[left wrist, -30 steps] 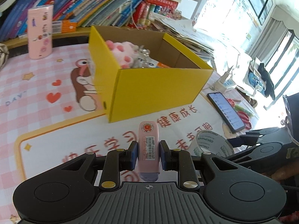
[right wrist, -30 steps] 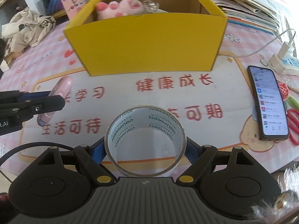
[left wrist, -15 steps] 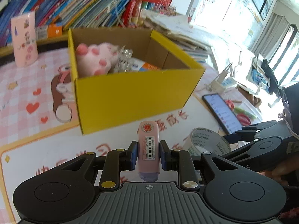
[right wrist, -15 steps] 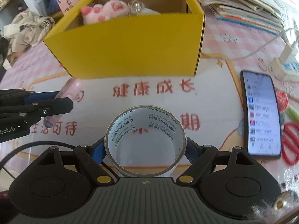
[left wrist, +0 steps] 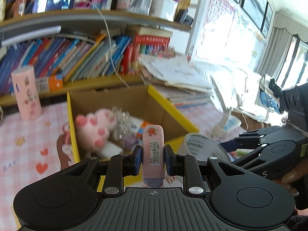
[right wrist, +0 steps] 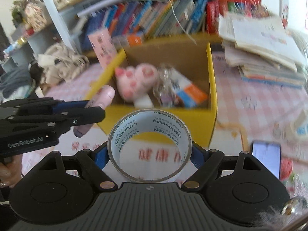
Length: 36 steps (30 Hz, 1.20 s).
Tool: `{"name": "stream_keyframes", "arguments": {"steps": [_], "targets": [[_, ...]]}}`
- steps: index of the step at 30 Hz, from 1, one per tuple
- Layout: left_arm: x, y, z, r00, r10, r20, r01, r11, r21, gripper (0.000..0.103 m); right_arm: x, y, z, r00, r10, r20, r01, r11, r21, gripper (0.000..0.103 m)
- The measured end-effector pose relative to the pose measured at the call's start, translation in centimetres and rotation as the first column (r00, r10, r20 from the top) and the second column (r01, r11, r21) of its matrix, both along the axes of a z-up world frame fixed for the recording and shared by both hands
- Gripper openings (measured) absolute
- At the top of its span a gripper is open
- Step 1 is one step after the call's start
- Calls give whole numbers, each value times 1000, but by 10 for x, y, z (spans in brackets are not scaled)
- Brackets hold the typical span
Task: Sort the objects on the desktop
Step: 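Lift the tape roll and eraser and carry both toward the yellow box, then lower the tape roll and eraser into the yellow box and open both tools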
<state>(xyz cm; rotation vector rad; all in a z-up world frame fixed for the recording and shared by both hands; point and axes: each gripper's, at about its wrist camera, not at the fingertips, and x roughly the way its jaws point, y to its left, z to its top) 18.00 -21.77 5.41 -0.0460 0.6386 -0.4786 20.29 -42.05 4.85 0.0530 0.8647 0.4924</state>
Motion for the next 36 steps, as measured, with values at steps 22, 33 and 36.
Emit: {"name": "stream_keyframes", "arguments": {"steps": [22, 33, 36], "targets": [[101, -1, -23, 993, 111, -25, -107, 985, 135, 23, 130, 56, -33, 974, 191, 120, -156, 955, -251, 82], [120, -6, -58, 988, 97, -123, -72, 979, 189, 23, 147, 65, -63, 963, 267, 48, -238, 917, -321, 82], [118, -7, -59, 988, 91, -125, -66, 979, 191, 23, 145, 66, -63, 957, 285, 49, -254, 909, -332, 82]]}}
